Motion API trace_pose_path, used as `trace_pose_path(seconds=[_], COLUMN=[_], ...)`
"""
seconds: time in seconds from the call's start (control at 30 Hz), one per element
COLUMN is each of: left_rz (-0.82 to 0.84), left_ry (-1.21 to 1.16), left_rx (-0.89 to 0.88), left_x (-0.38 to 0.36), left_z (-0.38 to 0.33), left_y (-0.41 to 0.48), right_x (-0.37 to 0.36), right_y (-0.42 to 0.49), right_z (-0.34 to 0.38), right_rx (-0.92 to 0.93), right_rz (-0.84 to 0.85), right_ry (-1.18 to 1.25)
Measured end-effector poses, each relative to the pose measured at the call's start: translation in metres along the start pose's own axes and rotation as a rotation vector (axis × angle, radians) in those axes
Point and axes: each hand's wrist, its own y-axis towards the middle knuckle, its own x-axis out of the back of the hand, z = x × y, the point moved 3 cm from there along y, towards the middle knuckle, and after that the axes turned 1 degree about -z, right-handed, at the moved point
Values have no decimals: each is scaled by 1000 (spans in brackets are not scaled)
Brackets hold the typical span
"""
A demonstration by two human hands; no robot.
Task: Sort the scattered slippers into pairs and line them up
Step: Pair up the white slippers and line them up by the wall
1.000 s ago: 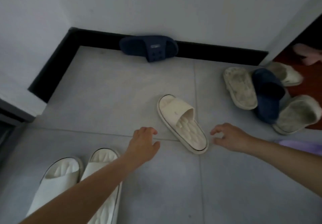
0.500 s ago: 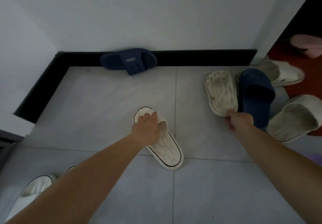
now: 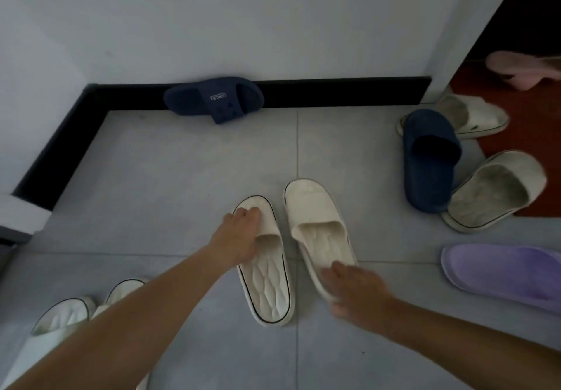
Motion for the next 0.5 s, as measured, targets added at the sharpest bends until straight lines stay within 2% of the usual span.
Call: trace_pose_path(seconds=[0.1, 0.13, 0.2, 0.3, 0.43, 0.5], left_rz=[47, 47, 36, 42, 127, 116], left_ry=[29, 39, 54, 12, -7, 1], left_rx=[-39, -46, -67, -105, -117, -106], left_x=[-10, -12, -13, -11, -16, -17], left_z=[-2, -3, -3, -2, -1, 0], left_y=[-12, -15, -15, -7, 6, 11], right_x=[-10, -8, 7, 33, 40, 36], right_y=[-5, -3, 11, 42, 90, 106], right_z=[25, 25, 16, -5, -19, -19], right_rx=[93, 76, -24, -163, -247, -264], right_rz=[228, 211, 59, -100, 124, 222], right_ry=[108, 152, 186, 142, 95, 81])
